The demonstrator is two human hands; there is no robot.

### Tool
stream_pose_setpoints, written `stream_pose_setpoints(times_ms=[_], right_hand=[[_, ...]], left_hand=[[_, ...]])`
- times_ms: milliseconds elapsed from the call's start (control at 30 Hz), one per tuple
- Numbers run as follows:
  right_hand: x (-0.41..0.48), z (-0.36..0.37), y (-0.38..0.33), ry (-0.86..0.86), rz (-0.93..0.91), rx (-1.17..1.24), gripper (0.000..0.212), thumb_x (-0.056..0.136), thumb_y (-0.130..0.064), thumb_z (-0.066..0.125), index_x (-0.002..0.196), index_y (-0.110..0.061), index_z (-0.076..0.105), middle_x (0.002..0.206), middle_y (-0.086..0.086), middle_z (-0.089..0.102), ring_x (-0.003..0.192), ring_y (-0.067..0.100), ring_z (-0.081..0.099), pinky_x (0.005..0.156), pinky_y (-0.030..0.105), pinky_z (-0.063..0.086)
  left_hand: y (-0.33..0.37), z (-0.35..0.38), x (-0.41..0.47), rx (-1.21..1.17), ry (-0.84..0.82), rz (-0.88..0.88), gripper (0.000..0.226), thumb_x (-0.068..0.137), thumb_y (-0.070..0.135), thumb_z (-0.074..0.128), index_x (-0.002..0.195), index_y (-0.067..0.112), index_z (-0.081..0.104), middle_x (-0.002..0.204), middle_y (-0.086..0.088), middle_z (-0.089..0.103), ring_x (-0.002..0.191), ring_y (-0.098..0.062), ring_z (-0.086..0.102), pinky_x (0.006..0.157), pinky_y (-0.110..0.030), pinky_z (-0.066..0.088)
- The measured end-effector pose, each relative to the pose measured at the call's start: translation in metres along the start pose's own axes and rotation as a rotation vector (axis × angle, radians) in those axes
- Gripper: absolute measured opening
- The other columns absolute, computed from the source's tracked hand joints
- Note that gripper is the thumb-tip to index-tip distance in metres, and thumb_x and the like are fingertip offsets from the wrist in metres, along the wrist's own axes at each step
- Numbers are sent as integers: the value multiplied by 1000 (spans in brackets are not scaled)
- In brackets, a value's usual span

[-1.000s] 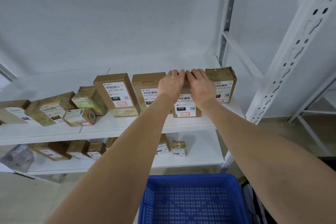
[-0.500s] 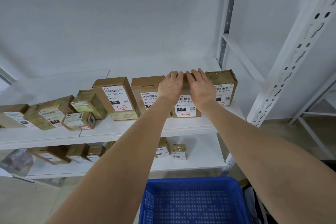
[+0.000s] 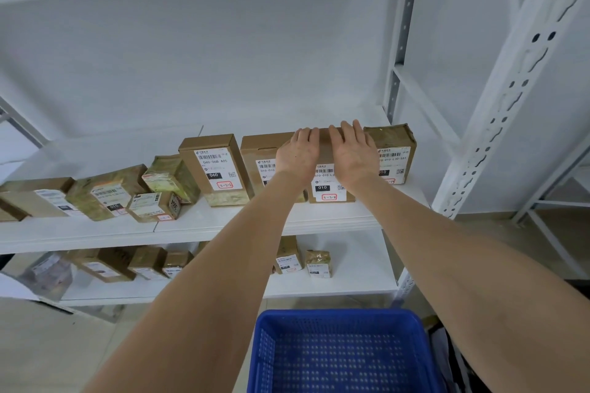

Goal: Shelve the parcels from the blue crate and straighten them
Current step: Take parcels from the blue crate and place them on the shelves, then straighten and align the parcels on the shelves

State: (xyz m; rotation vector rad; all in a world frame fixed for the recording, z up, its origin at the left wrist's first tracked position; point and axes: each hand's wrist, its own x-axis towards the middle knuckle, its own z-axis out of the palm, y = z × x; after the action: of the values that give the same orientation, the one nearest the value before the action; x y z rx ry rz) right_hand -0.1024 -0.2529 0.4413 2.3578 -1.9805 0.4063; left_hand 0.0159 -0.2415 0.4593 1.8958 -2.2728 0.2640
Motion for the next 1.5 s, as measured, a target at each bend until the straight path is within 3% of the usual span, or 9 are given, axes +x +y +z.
stream_pose_setpoints(times_ms=[233,433,667,967,1133,1300,1400,1500], right_hand=[[-31,0,-13,119,-63,-2,75,79,-5,68,144,-16,32,146,11,30,145,31,15,116,40,22],[-82,13,-26,122,-140,41,63,80,0,61,139,-15,42,136,11,41,129,30,36,105,40,34],[-152,49,-22,-99,-129,20,63,86,-5,57,144,-16,35,146,10,28,138,27,24,108,35,33],[-248,86,3,-347,-18,-15,58,87,-6,56,142,-12,37,150,13,22,139,29,21,102,36,37],[-310,94,6,-410,118,-12,59,88,-5,54,143,-14,34,149,12,22,137,28,25,101,36,40],[-371,103,-3,-449,272,-48,52,92,-15,56,141,-13,36,139,14,31,129,31,32,97,37,42],[-396,107,-16,-513,264,-59,52,93,-15,55,141,-13,36,138,14,30,129,32,32,97,37,42],[-406,109,-35,-529,203,-65,44,94,-15,54,136,-13,42,136,12,31,126,30,33,94,34,42]], left_hand=[[1,-5,-32,45,-20,-54,75,82,3,65,145,10,25,145,-7,35,137,-20,33,93,-31,44],[6,7,-79,94,-48,-79,63,85,5,59,140,11,30,138,-8,38,128,-22,40,87,-31,47],[17,39,-148,108,-227,-131,68,87,10,60,144,12,24,143,-8,33,131,-22,38,94,-31,44],[41,79,-225,83,-421,-71,54,88,9,57,137,11,34,135,-9,39,125,-24,43,84,-35,48],[49,95,-280,43,-464,15,61,86,6,59,141,9,31,139,-11,37,125,-27,44,85,-37,48],[44,103,-341,40,-522,60,56,86,7,60,136,11,35,131,-9,41,117,-24,47,73,-33,45],[40,104,-367,42,-547,71,54,86,5,60,135,11,37,129,-9,41,115,-24,48,68,-32,43],[32,99,-382,39,-562,64,58,86,5,59,138,10,34,133,-10,40,118,-25,46,75,-34,47]])
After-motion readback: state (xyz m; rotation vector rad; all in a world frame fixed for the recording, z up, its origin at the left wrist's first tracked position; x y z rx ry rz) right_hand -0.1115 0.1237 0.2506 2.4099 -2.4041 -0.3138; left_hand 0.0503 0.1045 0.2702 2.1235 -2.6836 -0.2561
